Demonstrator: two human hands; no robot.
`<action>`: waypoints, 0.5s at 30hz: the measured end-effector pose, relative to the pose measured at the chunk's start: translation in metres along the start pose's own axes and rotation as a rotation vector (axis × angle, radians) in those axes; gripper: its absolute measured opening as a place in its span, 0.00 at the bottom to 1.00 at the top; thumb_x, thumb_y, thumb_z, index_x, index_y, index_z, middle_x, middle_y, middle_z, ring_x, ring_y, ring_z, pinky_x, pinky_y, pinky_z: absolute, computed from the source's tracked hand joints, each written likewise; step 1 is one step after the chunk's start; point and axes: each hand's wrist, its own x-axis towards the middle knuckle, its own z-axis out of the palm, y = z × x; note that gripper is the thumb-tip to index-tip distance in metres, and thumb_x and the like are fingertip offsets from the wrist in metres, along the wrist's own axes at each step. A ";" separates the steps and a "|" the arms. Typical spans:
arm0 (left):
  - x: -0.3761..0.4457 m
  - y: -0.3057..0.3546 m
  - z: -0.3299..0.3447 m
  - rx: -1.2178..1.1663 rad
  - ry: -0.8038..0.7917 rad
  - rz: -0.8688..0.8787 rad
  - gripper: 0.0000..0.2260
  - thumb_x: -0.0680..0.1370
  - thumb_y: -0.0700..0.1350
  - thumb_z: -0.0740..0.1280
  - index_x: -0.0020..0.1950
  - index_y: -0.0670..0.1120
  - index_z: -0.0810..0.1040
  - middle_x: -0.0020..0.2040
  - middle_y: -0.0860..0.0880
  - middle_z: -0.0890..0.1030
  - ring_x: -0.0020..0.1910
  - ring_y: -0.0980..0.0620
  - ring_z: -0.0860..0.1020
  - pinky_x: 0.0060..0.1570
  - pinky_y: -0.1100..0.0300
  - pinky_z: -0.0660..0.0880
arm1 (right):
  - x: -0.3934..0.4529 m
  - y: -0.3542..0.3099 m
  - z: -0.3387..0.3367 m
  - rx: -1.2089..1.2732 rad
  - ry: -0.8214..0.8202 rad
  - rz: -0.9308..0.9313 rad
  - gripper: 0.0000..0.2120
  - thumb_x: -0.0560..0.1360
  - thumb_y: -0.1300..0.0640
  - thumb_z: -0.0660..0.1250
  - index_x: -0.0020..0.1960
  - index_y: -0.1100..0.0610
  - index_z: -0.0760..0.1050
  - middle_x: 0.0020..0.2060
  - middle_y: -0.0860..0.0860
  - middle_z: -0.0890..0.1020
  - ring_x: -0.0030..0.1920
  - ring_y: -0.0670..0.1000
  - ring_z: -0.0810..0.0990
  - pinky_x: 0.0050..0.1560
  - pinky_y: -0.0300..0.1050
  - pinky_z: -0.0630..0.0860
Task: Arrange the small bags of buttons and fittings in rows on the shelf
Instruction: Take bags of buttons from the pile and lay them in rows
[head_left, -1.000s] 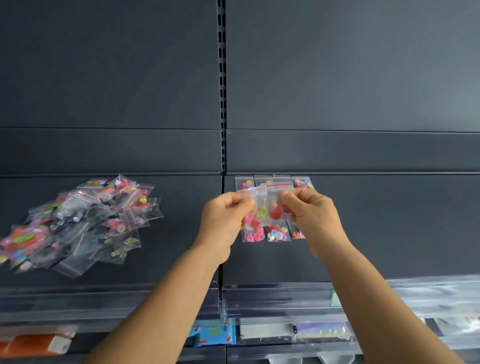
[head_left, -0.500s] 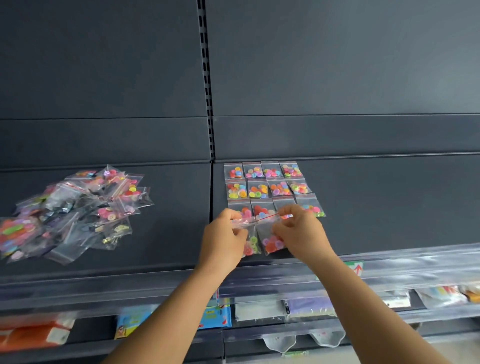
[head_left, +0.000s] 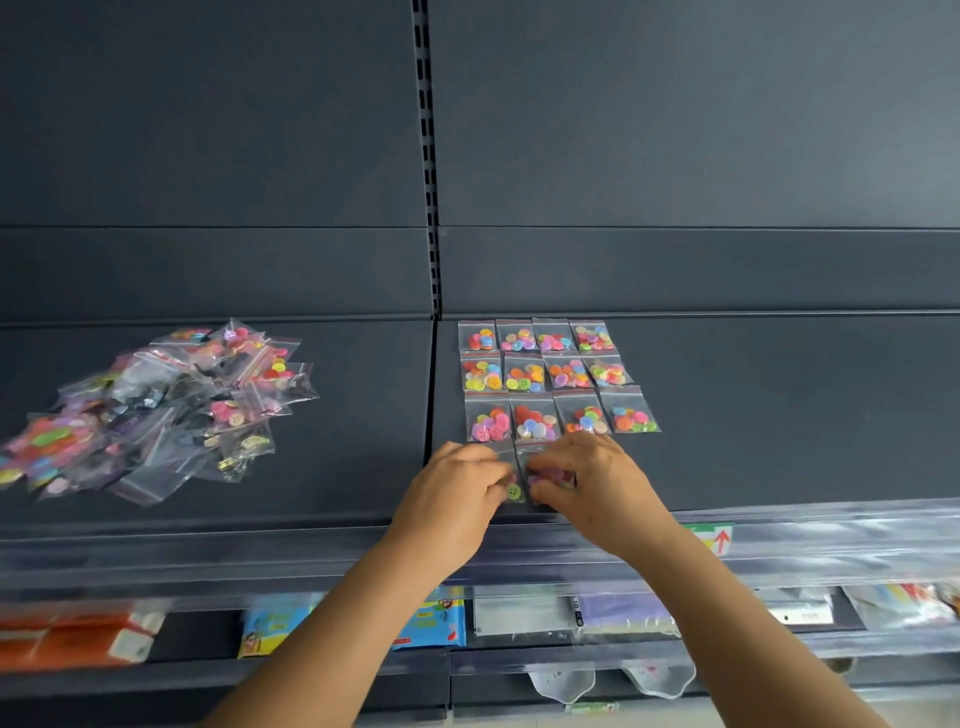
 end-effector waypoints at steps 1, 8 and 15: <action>0.000 -0.001 -0.001 -0.007 -0.011 0.018 0.13 0.81 0.46 0.60 0.64 0.49 0.78 0.63 0.55 0.75 0.62 0.54 0.68 0.57 0.65 0.64 | 0.000 0.000 0.000 0.013 -0.004 0.018 0.05 0.72 0.56 0.68 0.38 0.55 0.79 0.38 0.51 0.78 0.45 0.52 0.71 0.45 0.42 0.68; -0.001 -0.002 -0.003 0.000 -0.009 0.041 0.15 0.81 0.47 0.61 0.66 0.51 0.75 0.66 0.56 0.74 0.65 0.57 0.66 0.60 0.67 0.62 | 0.004 -0.001 0.000 0.008 -0.050 0.065 0.05 0.72 0.53 0.69 0.46 0.52 0.81 0.47 0.52 0.76 0.51 0.52 0.71 0.48 0.45 0.72; -0.002 0.001 -0.005 0.053 -0.013 0.037 0.15 0.80 0.47 0.61 0.67 0.50 0.75 0.65 0.54 0.74 0.64 0.55 0.68 0.61 0.63 0.65 | 0.007 -0.002 -0.004 -0.052 -0.105 0.051 0.06 0.73 0.51 0.67 0.40 0.52 0.75 0.46 0.49 0.73 0.53 0.52 0.71 0.44 0.41 0.67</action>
